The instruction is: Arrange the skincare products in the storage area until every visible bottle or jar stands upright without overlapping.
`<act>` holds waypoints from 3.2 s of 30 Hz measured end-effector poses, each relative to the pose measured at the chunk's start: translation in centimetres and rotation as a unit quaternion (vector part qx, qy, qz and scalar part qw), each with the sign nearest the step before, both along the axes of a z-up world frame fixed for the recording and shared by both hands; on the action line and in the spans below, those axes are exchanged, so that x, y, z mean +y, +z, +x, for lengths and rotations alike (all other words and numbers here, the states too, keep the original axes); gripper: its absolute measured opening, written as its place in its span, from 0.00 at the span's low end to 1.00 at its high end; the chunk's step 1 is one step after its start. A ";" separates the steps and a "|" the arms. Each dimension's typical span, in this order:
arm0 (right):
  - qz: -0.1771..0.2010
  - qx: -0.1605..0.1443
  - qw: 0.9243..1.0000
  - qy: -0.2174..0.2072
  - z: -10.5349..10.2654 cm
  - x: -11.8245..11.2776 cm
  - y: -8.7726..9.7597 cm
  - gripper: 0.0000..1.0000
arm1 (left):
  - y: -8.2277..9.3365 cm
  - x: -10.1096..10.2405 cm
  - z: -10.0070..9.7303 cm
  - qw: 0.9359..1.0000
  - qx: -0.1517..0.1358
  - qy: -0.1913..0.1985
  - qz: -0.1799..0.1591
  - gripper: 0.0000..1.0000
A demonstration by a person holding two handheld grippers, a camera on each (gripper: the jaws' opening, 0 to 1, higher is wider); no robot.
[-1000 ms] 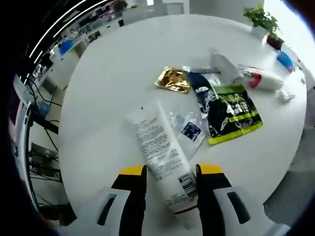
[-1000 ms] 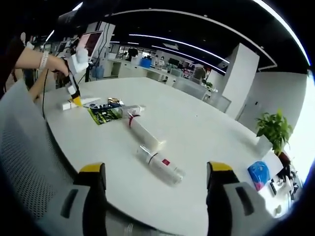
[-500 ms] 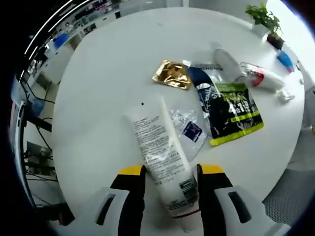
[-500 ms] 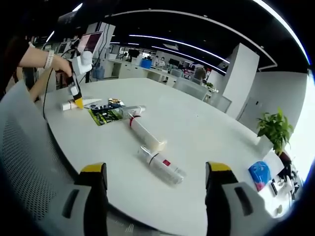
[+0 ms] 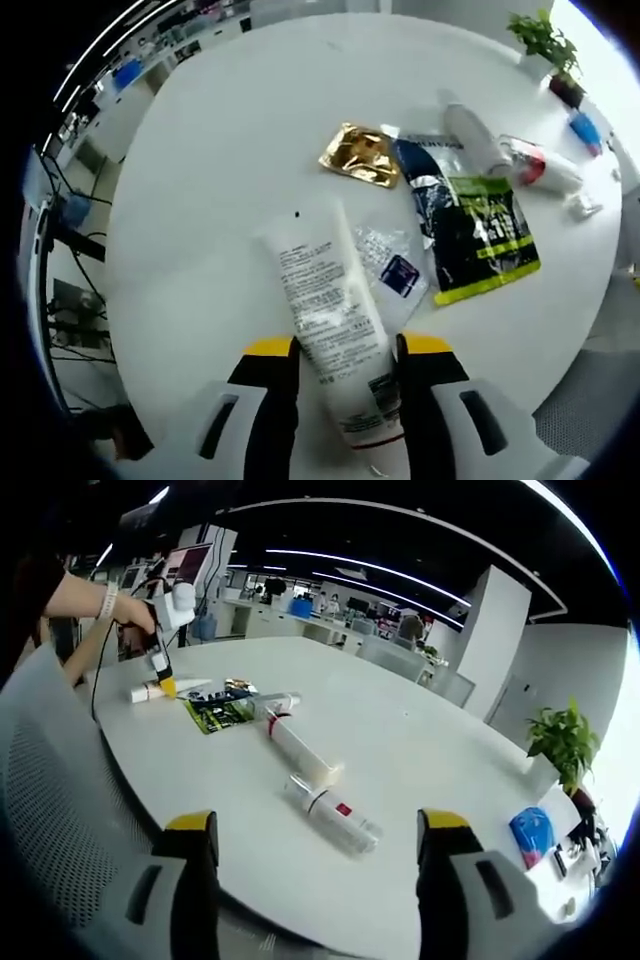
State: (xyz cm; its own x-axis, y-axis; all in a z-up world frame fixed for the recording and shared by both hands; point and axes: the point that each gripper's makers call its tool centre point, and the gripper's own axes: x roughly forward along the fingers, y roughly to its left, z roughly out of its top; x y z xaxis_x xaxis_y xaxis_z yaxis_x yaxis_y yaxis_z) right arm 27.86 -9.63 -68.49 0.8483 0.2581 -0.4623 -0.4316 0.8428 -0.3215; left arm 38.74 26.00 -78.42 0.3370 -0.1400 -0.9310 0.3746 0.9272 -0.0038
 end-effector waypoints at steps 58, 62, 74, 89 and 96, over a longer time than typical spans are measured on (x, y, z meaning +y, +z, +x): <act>0.289 0.053 0.950 0.107 2.5 5.5 8.0 0.44 | 13.3 -17.4 -4.4 0.924 -0.295 -0.139 -0.201 0.26; 0.291 0.058 0.947 0.124 2.9 6.5 8.2 0.34 | 13.2 -18.7 -4.9 0.916 -0.306 -0.155 -0.207 0.26; 0.368 0.083 0.919 0.114 5.5 8.3 8.1 0.23 | 12.5 -21.6 -6.7 0.899 -0.317 -0.217 -0.212 0.27; 0.391 0.126 0.906 0.103 5.8 9.8 6.8 0.11 | 12.1 -22.7 -7.6 0.888 -0.312 -0.254 -0.223 0.27; 0.359 0.119 0.918 0.123 4.7 11.1 7.2 0.09 | 11.1 -22.9 -7.7 0.894 -0.298 -0.260 -0.211 0.27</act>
